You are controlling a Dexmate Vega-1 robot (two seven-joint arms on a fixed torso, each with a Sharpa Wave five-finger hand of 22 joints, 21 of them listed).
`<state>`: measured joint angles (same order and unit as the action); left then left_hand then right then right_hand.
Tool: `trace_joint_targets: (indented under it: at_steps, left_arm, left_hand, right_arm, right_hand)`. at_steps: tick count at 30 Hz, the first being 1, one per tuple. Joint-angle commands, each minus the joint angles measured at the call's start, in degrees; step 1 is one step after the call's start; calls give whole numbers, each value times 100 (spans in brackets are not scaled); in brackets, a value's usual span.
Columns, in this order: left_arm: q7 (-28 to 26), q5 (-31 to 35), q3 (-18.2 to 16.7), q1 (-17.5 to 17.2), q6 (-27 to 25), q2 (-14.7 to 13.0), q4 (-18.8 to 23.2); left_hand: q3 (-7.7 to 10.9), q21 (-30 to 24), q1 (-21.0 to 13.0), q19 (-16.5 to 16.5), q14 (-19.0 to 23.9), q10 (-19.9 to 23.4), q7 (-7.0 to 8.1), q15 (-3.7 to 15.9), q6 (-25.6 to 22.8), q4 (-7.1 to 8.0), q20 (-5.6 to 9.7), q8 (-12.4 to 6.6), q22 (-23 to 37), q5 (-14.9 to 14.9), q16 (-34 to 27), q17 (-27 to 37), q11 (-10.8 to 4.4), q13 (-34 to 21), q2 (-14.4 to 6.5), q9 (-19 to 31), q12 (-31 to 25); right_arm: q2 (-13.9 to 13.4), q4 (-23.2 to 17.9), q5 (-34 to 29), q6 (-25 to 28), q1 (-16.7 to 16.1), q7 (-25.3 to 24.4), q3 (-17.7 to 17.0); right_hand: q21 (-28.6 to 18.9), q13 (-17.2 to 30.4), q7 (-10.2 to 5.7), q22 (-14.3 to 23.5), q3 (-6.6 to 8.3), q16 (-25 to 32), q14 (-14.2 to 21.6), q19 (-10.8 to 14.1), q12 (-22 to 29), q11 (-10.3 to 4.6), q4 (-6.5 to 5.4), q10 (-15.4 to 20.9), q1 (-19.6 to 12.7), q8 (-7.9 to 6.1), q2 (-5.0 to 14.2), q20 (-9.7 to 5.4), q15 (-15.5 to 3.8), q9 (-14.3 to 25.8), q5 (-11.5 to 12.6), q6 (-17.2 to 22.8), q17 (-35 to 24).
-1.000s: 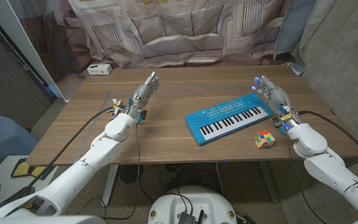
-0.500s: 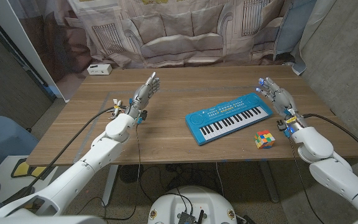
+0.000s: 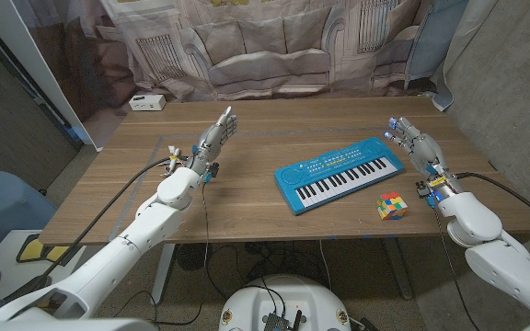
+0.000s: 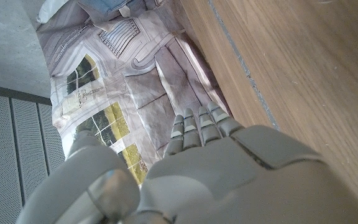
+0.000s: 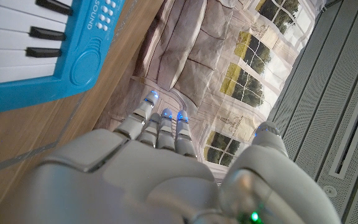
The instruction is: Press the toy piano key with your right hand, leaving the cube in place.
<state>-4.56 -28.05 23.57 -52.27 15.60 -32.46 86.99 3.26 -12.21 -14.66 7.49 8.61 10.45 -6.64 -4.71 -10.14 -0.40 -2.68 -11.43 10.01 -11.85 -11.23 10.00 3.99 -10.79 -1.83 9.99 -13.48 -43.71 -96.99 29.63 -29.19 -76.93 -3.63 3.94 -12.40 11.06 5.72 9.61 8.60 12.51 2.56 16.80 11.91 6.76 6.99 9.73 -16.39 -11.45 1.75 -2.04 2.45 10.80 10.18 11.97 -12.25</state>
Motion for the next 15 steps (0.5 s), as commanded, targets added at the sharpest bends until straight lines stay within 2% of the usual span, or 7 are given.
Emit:
trace_joint_targets:
  at_steps: [1, 15]
  left_arm:
    - [-12, 52, 55, 82, -80, 21, 14]
    - [-64, 98, 92, 65, -146, 20, 124]
  left_hand:
    - [27, 12, -61, 16, 44, 32, 11, 29, -54, -25, -44, 14, 9, 1, 14, 23, -14, -29, -23, 25, 14]
    - [23, 25, -65, 27, 85, 51, 16, 38, -72, -32, -41, 20, 10, 5, 8, 24, -37, -31, -31, 25, 23]
  right_arm:
    - [26, -125, -33, -48, -322, -53, -250]
    - [93, -334, -113, -55, -761, -116, -596]
  right_hand:
    - [29, 12, 14, 17, 6, -5, 39, 56, 17, 26, 13, 36, -33, -15, 16, 19, 36, 19, 34, 38, -11]
    - [43, 13, 18, 17, 1, -7, 48, 67, 15, 14, 8, 52, -25, -21, 26, 23, 30, 19, 34, 64, -10]
